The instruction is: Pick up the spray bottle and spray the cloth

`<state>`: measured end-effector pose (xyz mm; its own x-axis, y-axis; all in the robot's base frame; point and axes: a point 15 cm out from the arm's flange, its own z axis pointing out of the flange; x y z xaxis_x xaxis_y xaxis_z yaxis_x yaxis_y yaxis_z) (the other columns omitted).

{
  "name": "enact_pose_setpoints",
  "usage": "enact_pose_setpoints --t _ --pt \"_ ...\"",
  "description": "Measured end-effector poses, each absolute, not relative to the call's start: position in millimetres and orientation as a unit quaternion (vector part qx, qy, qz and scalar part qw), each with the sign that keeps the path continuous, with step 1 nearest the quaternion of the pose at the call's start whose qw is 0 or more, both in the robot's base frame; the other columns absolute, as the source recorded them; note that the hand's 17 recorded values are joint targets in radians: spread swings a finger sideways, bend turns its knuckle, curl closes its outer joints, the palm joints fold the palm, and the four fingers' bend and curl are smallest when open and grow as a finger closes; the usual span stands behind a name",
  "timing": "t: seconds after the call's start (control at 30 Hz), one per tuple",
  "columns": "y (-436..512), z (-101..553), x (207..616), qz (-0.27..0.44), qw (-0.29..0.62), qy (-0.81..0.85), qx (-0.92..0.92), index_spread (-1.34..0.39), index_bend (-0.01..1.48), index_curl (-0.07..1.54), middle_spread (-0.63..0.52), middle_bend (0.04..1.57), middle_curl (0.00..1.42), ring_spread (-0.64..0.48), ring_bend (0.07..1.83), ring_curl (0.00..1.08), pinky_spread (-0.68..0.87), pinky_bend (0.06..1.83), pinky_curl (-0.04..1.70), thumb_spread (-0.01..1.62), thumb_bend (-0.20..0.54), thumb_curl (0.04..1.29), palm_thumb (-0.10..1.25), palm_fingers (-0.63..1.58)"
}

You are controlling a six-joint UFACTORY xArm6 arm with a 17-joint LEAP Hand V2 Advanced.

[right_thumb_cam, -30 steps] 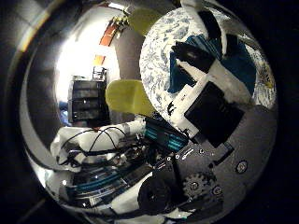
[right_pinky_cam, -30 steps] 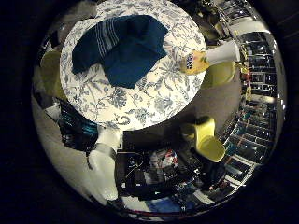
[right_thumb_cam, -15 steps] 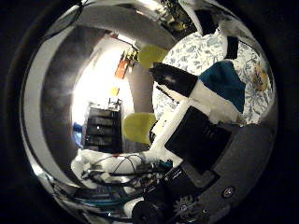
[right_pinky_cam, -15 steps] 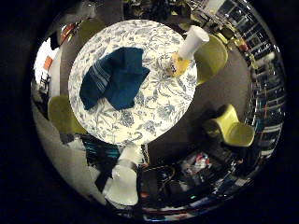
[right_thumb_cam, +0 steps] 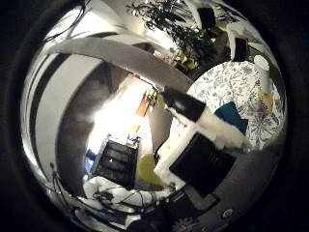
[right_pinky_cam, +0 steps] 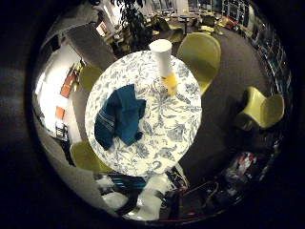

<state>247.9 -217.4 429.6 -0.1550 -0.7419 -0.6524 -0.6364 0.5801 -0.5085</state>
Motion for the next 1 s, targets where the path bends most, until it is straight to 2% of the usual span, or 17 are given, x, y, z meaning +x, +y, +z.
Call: enact_pose_setpoints --t 0.23,0.5,0.77,1.0 --pt "-254.7 381.1 230.0 -0.044 0.538 0.756 -0.370 -0.25 0.20 0.52 -0.08 0.71 0.50 -0.08 0.94 0.41 0.05 1.10 0.00 1.10 -0.019 0.37 0.65 0.27" --pt "-288.9 332.3 208.9 -0.059 0.599 0.738 -0.307 -0.16 0.18 0.44 0.05 0.59 0.44 0.08 0.78 0.35 0.28 1.02 0.02 1.07 -0.027 0.37 0.63 0.12" --pt "-312.7 296.0 194.8 -0.072 0.636 0.719 -0.270 -0.14 0.18 0.38 0.14 0.44 0.38 0.15 0.66 0.31 0.36 0.92 0.06 1.06 -0.025 0.36 0.61 0.04" --pt "-321.0 257.0 187.0 -0.045 0.659 0.715 -0.229 -0.14 0.16 0.35 0.19 0.35 0.35 0.21 0.54 0.27 0.39 0.79 0.10 1.06 -0.025 0.35 0.60 0.02"
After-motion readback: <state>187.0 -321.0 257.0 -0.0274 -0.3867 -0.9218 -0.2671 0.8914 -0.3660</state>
